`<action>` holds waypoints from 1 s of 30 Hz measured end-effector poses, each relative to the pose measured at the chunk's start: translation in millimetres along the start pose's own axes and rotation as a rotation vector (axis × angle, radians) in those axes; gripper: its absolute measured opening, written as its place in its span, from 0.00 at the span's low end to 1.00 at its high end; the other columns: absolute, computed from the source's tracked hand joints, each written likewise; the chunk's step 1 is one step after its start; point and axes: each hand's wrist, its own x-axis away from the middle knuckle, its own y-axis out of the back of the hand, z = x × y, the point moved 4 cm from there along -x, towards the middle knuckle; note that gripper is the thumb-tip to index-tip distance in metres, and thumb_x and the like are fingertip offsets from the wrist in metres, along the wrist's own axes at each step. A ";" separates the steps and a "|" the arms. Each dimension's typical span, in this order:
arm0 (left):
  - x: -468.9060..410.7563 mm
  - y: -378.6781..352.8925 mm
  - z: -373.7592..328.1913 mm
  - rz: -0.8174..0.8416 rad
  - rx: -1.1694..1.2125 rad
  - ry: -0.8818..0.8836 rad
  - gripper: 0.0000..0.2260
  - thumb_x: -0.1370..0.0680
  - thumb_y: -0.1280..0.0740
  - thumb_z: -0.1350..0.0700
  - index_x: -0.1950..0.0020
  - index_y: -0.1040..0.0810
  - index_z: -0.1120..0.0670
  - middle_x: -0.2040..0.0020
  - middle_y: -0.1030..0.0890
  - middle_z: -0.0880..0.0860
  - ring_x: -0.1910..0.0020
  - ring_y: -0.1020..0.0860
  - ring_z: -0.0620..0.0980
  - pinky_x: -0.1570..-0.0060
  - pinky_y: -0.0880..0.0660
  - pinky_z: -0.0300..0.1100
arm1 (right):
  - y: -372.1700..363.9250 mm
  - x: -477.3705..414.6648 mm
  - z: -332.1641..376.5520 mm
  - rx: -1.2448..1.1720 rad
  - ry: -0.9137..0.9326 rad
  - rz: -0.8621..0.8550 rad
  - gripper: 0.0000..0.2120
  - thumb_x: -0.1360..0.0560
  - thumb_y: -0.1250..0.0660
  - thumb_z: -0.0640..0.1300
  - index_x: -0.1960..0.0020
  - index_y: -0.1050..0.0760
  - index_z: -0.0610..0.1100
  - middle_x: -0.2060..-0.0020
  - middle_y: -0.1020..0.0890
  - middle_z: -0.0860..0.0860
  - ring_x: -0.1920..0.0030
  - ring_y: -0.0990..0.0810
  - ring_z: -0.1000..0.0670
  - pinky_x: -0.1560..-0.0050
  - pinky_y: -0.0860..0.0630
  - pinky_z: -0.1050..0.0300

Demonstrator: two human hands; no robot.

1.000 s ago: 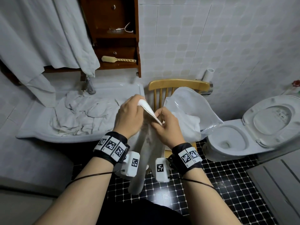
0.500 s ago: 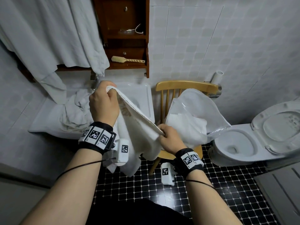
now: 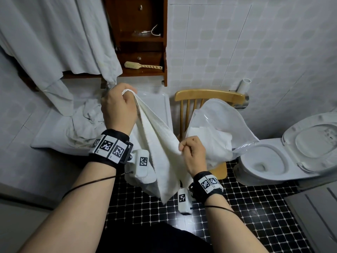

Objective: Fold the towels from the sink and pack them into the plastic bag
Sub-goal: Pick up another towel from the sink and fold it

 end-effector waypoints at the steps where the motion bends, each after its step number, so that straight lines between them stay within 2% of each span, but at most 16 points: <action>1: -1.2 0.3 -2.0 0.001 -0.013 -0.004 0.15 0.22 0.41 0.62 0.52 0.15 0.51 0.56 0.17 0.51 0.54 0.24 0.54 0.57 0.37 0.38 | 0.9 0.7 1.9 0.005 -0.004 0.016 0.15 0.25 0.36 0.31 0.61 0.18 0.48 0.55 0.23 0.53 0.51 0.21 0.54 0.47 0.27 0.59; 4: -3.5 -0.9 -9.2 0.002 -0.022 -0.023 0.16 0.23 0.42 0.62 0.53 0.14 0.51 0.57 0.15 0.55 0.54 0.23 0.58 0.57 0.34 0.40 | -5.0 4.0 13.0 0.089 0.115 0.121 0.12 0.24 0.34 0.42 0.50 0.14 0.54 0.53 0.25 0.53 0.51 0.22 0.55 0.48 0.25 0.61; 6: -4.5 -1.3 -14.7 0.013 -0.020 -0.023 0.16 0.23 0.42 0.61 0.53 0.14 0.50 0.57 0.16 0.56 0.53 0.23 0.58 0.56 0.31 0.42 | -16.7 3.3 14.5 0.196 0.200 0.216 0.18 0.26 0.34 0.39 0.44 0.14 0.55 0.54 0.27 0.54 0.56 0.22 0.51 0.52 0.22 0.54; 8: -6.5 0.1 -21.3 0.019 -0.001 -0.056 0.16 0.24 0.42 0.61 0.54 0.14 0.51 0.61 0.17 0.55 0.59 0.23 0.53 0.56 0.33 0.39 | -29.4 1.7 12.7 0.301 0.205 0.320 0.20 0.25 0.35 0.37 0.42 0.14 0.55 0.53 0.30 0.56 0.58 0.22 0.49 0.54 0.20 0.49; 11: -10.8 4.1 -28.1 0.026 0.017 -0.085 0.15 0.25 0.41 0.63 0.56 0.14 0.52 0.65 0.19 0.51 0.64 0.26 0.50 0.60 0.37 0.33 | -39.8 -0.9 16.1 0.443 0.198 0.343 0.17 0.23 0.36 0.39 0.41 0.16 0.56 0.51 0.30 0.54 0.60 0.20 0.43 0.57 0.19 0.44; 14: -13.5 5.6 -28.9 0.026 0.017 -0.078 0.16 0.26 0.41 0.63 0.57 0.14 0.52 0.66 0.19 0.51 0.65 0.26 0.50 0.61 0.36 0.33 | -40.0 -1.1 31.4 0.477 0.258 0.256 0.11 0.24 0.33 0.53 0.43 0.18 0.56 0.52 0.30 0.54 0.65 0.23 0.45 0.64 0.20 0.49; 17: -13.9 5.2 -28.9 0.037 0.018 -0.058 0.16 0.25 0.41 0.63 0.56 0.14 0.52 0.65 0.20 0.49 0.64 0.28 0.46 0.62 0.37 0.29 | -45.9 -2.9 46.0 0.488 0.260 0.240 0.20 0.27 0.33 0.69 0.51 0.16 0.54 0.55 0.31 0.56 0.66 0.25 0.51 0.65 0.25 0.56; 20: -12.1 3.6 -29.5 0.053 0.013 -0.033 0.16 0.25 0.41 0.63 0.55 0.13 0.51 0.65 0.22 0.47 0.63 0.27 0.47 0.59 0.34 0.36 | -56.7 -6.8 55.6 0.614 0.235 0.230 0.26 0.30 0.35 0.75 0.52 0.17 0.54 0.57 0.28 0.56 0.66 0.23 0.49 0.65 0.28 0.56; 22: -11.1 2.5 -27.5 0.065 0.010 -0.029 0.16 0.25 0.41 0.62 0.55 0.13 0.51 0.66 0.23 0.47 0.63 0.25 0.50 0.60 0.33 0.39 | -64.3 -10.6 62.9 0.655 0.202 0.229 0.25 0.28 0.36 0.72 0.51 0.17 0.52 0.55 0.24 0.54 0.64 0.21 0.46 0.63 0.29 0.54; 26: -14.7 5.0 -19.0 0.070 0.018 -0.031 0.16 0.25 0.41 0.62 0.56 0.14 0.52 0.68 0.24 0.47 0.65 0.24 0.53 0.61 0.30 0.41 | -72.2 -20.0 53.3 0.689 0.103 0.264 0.09 0.23 0.34 0.49 0.49 0.19 0.45 0.52 0.22 0.48 0.56 0.18 0.39 0.60 0.26 0.51; 28: -17.5 8.8 -15.7 0.057 0.023 -0.038 0.16 0.25 0.41 0.63 0.56 0.14 0.52 0.67 0.21 0.49 0.66 0.25 0.50 0.62 0.31 0.38 | -71.1 -23.0 37.2 0.665 0.037 0.332 0.08 0.23 0.36 0.44 0.50 0.21 0.42 0.53 0.22 0.45 0.53 0.19 0.38 0.57 0.24 0.50; 30: -20.3 12.1 -13.1 0.053 0.015 -0.039 0.16 0.24 0.41 0.63 0.56 0.14 0.52 0.64 0.19 0.50 0.64 0.25 0.48 0.65 0.34 0.32 | -67.3 -26.2 22.1 0.592 -0.012 0.360 0.05 0.24 0.37 0.43 0.55 0.24 0.42 0.58 0.24 0.45 0.55 0.20 0.39 0.58 0.26 0.52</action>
